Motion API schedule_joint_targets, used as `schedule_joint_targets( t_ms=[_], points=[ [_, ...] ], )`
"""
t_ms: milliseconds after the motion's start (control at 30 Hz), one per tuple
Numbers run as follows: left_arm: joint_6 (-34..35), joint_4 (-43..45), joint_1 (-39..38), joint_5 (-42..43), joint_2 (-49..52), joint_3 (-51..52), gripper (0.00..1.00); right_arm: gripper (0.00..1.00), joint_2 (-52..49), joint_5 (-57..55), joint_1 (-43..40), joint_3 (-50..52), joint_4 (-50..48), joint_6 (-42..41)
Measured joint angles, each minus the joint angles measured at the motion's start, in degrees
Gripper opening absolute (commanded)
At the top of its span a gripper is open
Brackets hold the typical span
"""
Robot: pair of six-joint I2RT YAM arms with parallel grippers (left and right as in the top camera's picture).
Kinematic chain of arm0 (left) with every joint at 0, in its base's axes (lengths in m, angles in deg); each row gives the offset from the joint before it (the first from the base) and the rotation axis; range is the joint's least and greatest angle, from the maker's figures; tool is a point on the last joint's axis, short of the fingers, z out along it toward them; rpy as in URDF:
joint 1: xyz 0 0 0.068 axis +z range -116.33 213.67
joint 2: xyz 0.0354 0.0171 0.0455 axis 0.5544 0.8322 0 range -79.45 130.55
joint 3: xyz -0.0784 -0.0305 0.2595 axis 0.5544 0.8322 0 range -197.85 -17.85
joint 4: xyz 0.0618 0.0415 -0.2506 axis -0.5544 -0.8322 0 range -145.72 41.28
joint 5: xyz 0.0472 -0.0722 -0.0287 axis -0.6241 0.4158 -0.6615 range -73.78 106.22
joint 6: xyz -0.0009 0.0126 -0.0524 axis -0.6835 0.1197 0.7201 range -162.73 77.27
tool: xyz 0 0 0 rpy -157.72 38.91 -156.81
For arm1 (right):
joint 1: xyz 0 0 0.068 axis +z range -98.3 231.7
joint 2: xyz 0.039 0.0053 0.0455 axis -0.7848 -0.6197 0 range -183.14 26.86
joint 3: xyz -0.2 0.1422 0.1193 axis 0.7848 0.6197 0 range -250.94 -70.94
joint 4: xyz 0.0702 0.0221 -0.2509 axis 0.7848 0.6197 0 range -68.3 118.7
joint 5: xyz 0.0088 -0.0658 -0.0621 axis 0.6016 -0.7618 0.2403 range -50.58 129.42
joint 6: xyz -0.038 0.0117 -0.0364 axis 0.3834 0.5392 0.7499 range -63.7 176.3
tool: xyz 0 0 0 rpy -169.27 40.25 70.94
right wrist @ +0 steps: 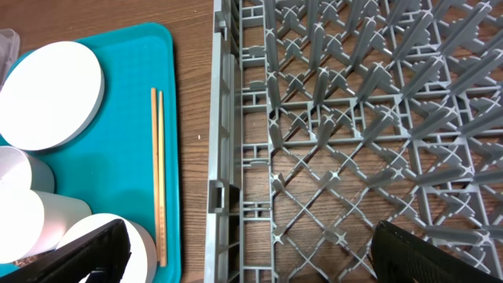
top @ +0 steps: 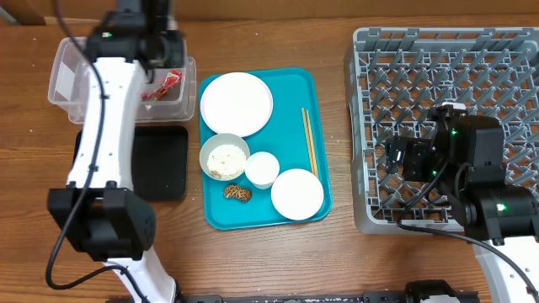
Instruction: Sort waste into correct bins and load items into the dishwasher
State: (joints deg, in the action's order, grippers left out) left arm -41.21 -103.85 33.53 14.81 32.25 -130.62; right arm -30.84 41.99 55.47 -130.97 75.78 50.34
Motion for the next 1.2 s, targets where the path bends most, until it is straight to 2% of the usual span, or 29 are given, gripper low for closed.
schedule_joint_targets(
  t_ms=[100, 133, 200, 333, 433, 600, 733, 800, 1200],
  points=[
    [0.2, 0.0, 2.3, -0.6, 1.5, 0.0, 0.28, 1.0, 0.0, 0.0, 0.0, 0.0, 0.0, 0.0],
    [0.0, 0.0, 2.8, -0.7, 2.1, 0.0, 0.31, 1.0, 0.0, 0.0, 0.0, 0.0, 0.0, 0.0],
    [0.4, 0.0, 3.4, -0.9, 3.3, 0.0, 0.43, 1.0, 0.0, 0.0, 0.0, 0.0, 0.0, 0.0],
    [0.4, 0.0, 4.0, -0.9, 4.6, 0.0, 0.6, 1.0, 0.0, 0.0, 0.0, 0.0, 0.0, 0.0],
    [0.9, -0.3, 4.0, -0.9, 4.6, 0.0, 0.68, 1.0, 0.0, 0.0, 0.0, 0.0, 0.0, 0.0],
    [1.1, -2.2, 4.2, -1.0, 4.6, -0.3, 0.72, 1.0, 0.0, 0.0, 0.0, 0.0, 0.0, 0.0],
    [1.4, -5.2, 4.2, -1.0, 3.9, -0.7, 0.83, 1.0, 0.0, 0.0, 0.0, 0.0, 0.0, 0.0],
    [1.5, -7.5, 3.8, -1.0, 3.0, -0.7, 1.0, 1.0, 0.0, 0.0, 0.0, 0.0, 0.0, 0.0],
    [4.2, -28.6, 0.6, 5.7, -1.7, -1.6, 1.0, 1.0, 0.0, 0.0, 0.0, 0.0, 1.2, -0.5]
  ],
)
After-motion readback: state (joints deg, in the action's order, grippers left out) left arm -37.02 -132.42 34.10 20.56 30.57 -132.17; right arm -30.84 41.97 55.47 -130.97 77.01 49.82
